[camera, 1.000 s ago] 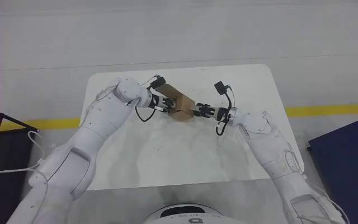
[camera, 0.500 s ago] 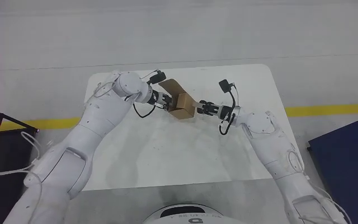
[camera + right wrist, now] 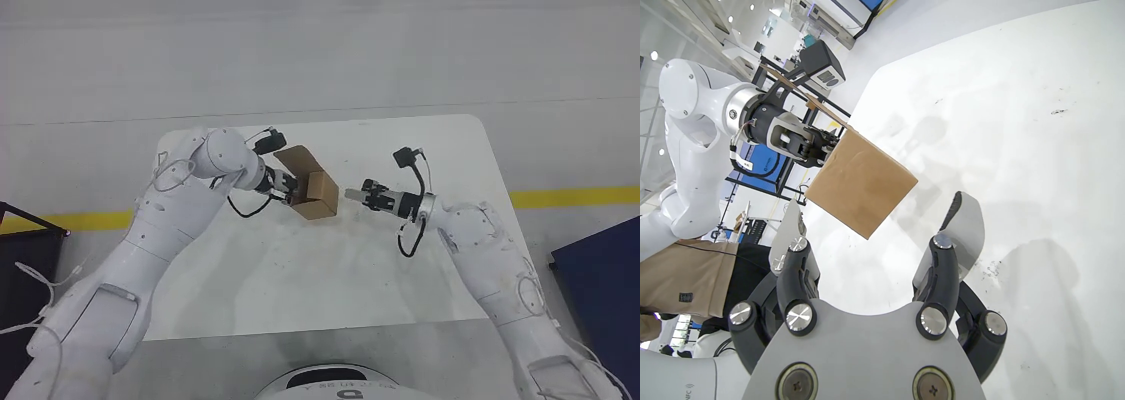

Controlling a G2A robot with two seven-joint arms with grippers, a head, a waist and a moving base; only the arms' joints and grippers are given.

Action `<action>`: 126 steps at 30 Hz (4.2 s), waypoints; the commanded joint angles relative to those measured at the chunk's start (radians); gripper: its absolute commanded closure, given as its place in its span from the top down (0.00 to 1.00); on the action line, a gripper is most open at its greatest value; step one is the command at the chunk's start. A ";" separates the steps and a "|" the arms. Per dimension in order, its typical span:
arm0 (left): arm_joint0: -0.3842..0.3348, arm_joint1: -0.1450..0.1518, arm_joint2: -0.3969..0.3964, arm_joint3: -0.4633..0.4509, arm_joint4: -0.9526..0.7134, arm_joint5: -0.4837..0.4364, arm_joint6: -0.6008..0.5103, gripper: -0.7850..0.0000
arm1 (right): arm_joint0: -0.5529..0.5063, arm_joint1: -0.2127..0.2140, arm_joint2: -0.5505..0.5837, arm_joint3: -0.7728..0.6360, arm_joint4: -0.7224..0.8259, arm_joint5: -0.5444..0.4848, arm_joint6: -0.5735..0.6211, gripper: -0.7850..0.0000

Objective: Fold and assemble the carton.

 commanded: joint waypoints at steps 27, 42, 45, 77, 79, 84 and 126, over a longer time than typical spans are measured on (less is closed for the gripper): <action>0.158 0.084 -0.301 0.009 -0.182 -0.059 0.072 1.00 | 0.057 -0.019 -0.181 -0.093 -0.427 -0.030 -0.288 0.99; 0.262 0.130 -0.306 -0.093 -0.162 -0.188 -0.251 1.00 | 0.127 -0.029 -0.223 -0.088 -0.367 -0.128 -0.286 1.00; 0.309 0.150 -0.286 -0.160 -0.104 -0.123 -0.263 1.00 | 0.149 -0.033 -0.236 -0.074 -0.347 -0.130 -0.274 1.00; 0.155 0.109 -0.087 0.045 -0.089 0.014 -0.124 1.00 | 0.207 -0.053 -0.392 -0.075 -0.392 -0.113 -0.089 1.00; 0.162 0.114 -0.100 0.058 -0.091 0.015 -0.113 1.00 | 0.213 -0.055 -0.400 -0.069 -0.389 -0.105 -0.086 1.00; 0.192 0.131 -0.137 0.069 -0.105 -0.001 -0.117 1.00 | 0.227 -0.060 -0.415 -0.050 -0.386 -0.085 -0.082 1.00; 0.108 0.109 -0.068 0.056 -0.250 0.149 0.068 1.00 | 0.136 -0.043 -0.331 -0.197 -0.603 0.063 -0.338 0.93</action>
